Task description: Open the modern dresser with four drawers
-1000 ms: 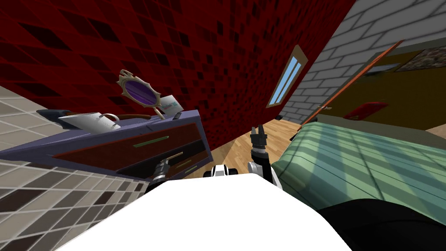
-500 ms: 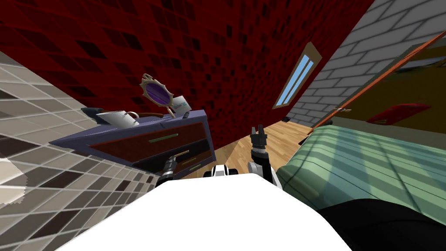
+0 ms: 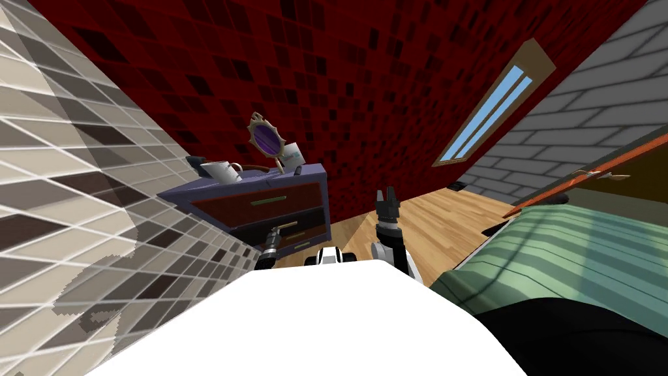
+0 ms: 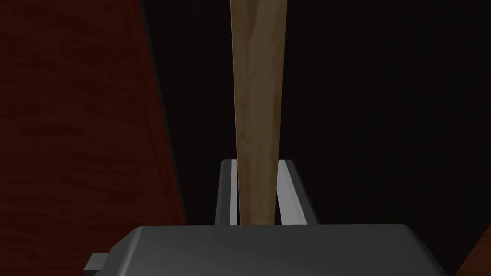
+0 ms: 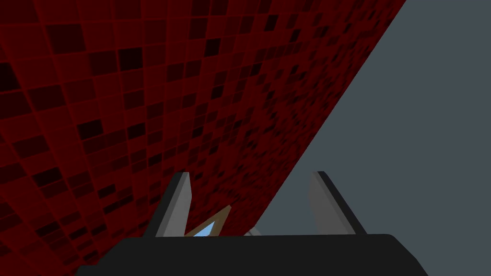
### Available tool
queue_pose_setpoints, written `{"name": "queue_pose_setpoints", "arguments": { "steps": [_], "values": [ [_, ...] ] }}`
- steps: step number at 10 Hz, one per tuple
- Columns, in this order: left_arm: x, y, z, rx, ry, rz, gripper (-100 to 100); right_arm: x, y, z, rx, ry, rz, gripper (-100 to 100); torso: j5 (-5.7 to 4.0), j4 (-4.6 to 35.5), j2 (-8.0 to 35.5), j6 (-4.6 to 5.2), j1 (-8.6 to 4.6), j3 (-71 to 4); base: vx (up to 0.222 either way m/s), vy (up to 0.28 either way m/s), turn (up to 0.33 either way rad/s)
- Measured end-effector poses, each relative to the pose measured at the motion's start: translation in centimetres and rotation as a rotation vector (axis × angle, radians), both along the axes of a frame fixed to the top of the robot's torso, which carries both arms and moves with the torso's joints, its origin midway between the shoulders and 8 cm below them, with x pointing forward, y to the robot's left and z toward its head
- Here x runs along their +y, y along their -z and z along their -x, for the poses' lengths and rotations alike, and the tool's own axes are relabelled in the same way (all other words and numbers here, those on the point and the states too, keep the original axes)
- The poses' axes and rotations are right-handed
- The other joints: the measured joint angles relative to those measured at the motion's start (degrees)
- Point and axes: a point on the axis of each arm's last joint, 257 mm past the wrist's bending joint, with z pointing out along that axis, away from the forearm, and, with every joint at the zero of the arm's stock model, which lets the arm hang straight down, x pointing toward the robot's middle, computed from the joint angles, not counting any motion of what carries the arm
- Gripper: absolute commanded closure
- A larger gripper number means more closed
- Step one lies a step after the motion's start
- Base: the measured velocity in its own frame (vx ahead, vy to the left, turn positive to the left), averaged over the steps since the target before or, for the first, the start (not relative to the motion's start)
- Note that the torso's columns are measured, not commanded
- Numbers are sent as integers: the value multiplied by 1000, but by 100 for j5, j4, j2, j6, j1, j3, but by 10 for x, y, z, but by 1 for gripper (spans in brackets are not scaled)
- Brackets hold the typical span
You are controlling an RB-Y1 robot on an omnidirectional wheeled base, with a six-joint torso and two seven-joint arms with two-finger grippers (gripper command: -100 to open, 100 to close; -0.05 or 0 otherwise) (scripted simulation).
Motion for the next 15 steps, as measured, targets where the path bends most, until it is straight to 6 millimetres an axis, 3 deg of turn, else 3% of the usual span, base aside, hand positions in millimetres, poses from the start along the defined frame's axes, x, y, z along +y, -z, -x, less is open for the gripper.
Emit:
{"name": "queue_pose_setpoints", "arguments": {
  "steps": [6, 8, 9, 15],
  "values": [
    [-117, -12, -32, -14, 126, 21, 100, 0, 0, 0, 0, 0, 0, 0, -38, 38, 24, 29, -60, 9, 34, 91, 239],
    [-140, -17, -34, -18, 148, 21, 100, 0, 0, 0, 0, 0, 0, 0, -53, 52, 46, 26, -93, 20, 19, 23, 1],
    [-141, -18, -34, -18, 150, 21, 100, 0, 0, 0, 0, 0, 0, 0, -52, 50, 46, 32, -100, 21, -38, -69, -202],
    [-52, -12, -27, -9, 73, -21, 100, 0, 0, 0, -1, -1, -1, 0, -38, 34, 10, 53, -96, 1, -86, -92, -173]
  ]
}}
